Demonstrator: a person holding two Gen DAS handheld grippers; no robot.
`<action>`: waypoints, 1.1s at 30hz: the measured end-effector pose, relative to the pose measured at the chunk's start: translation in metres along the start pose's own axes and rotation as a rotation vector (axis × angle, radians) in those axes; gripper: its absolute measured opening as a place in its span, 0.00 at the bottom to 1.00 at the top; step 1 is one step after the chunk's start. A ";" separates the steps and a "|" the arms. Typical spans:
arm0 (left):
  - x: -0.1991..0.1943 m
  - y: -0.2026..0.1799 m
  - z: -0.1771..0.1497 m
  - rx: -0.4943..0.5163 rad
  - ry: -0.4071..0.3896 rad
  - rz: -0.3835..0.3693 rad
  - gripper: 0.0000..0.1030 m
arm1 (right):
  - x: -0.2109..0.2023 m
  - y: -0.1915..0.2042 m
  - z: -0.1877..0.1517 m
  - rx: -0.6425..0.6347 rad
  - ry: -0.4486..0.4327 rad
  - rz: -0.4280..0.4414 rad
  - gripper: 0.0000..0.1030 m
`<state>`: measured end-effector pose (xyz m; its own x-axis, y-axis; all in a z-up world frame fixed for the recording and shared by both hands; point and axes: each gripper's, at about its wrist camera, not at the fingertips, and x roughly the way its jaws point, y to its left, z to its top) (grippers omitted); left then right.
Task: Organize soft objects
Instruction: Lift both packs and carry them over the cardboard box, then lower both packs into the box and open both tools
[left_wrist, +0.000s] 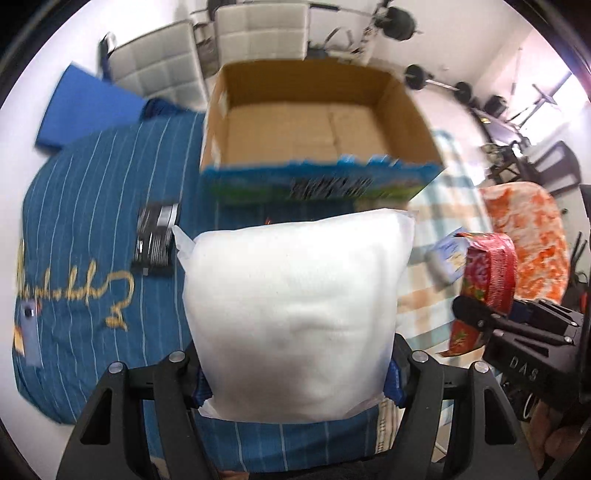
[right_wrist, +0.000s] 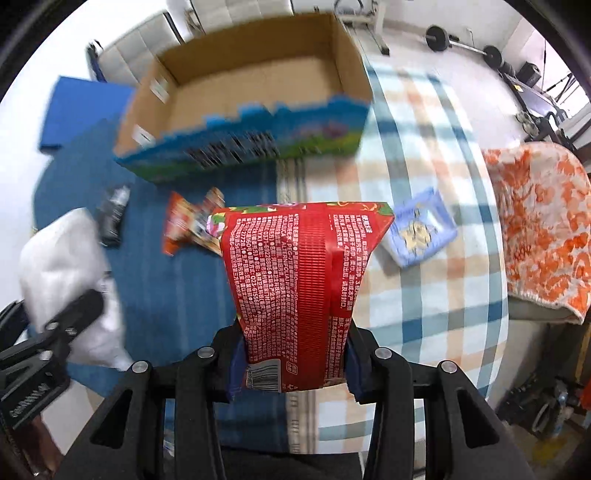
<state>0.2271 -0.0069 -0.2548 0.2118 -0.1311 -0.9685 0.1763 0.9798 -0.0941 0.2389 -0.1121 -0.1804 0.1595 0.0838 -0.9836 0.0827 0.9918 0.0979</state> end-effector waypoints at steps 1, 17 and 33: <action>-0.009 -0.005 0.007 0.013 -0.011 -0.011 0.65 | -0.010 0.003 0.003 -0.007 -0.021 0.005 0.44; -0.035 -0.022 0.176 0.088 -0.082 -0.035 0.65 | -0.020 0.011 0.149 -0.120 -0.146 0.031 0.44; 0.163 -0.003 0.307 -0.036 0.255 -0.176 0.65 | 0.172 -0.028 0.316 -0.092 0.077 0.065 0.44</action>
<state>0.5562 -0.0771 -0.3418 -0.0678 -0.2622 -0.9626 0.1535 0.9506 -0.2697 0.5747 -0.1561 -0.3048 0.0849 0.1523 -0.9847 -0.0169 0.9883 0.1514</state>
